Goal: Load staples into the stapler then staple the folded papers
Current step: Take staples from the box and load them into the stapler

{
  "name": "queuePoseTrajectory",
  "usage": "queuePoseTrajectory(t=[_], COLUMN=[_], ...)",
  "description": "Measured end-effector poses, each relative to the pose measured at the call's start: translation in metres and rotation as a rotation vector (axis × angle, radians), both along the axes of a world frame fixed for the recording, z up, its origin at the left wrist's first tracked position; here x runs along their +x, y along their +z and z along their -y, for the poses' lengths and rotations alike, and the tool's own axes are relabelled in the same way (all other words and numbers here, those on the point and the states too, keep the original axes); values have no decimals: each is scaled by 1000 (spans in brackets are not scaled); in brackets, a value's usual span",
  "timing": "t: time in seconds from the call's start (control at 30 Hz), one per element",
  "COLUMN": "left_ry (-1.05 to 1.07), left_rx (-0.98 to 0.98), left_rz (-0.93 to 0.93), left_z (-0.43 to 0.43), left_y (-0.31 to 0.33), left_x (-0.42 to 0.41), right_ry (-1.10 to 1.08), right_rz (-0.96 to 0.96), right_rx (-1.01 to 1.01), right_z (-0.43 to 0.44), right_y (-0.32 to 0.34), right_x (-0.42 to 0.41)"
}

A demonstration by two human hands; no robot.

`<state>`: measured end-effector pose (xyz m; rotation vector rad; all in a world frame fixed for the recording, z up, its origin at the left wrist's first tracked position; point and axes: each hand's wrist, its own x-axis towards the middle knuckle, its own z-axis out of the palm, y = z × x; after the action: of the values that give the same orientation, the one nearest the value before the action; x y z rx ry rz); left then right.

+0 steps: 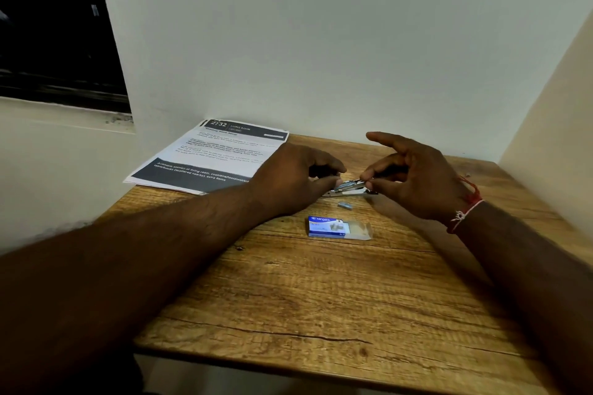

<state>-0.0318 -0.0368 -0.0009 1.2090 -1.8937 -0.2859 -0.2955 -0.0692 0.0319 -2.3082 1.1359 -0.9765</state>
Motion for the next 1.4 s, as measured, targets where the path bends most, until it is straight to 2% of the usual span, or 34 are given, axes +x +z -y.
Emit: queuePoseTrajectory(t=[0.27, 0.67, 0.93, 1.4], left_ry=[-67, -67, -1, 195], left_rx=[-64, 18, 105, 161], left_rz=[63, 200, 81, 284], left_z=[2, 5, -1, -7], left_y=[0, -2, 0, 9], left_x=[-2, 0, 4, 10], right_ry=[26, 25, 7, -38], right_rz=[13, 51, 64, 39], right_rx=[-69, -86, -112, -56], right_z=[-7, -8, 1, 6], right_y=[-5, -8, -7, -8], right_x=[12, 18, 9, -1])
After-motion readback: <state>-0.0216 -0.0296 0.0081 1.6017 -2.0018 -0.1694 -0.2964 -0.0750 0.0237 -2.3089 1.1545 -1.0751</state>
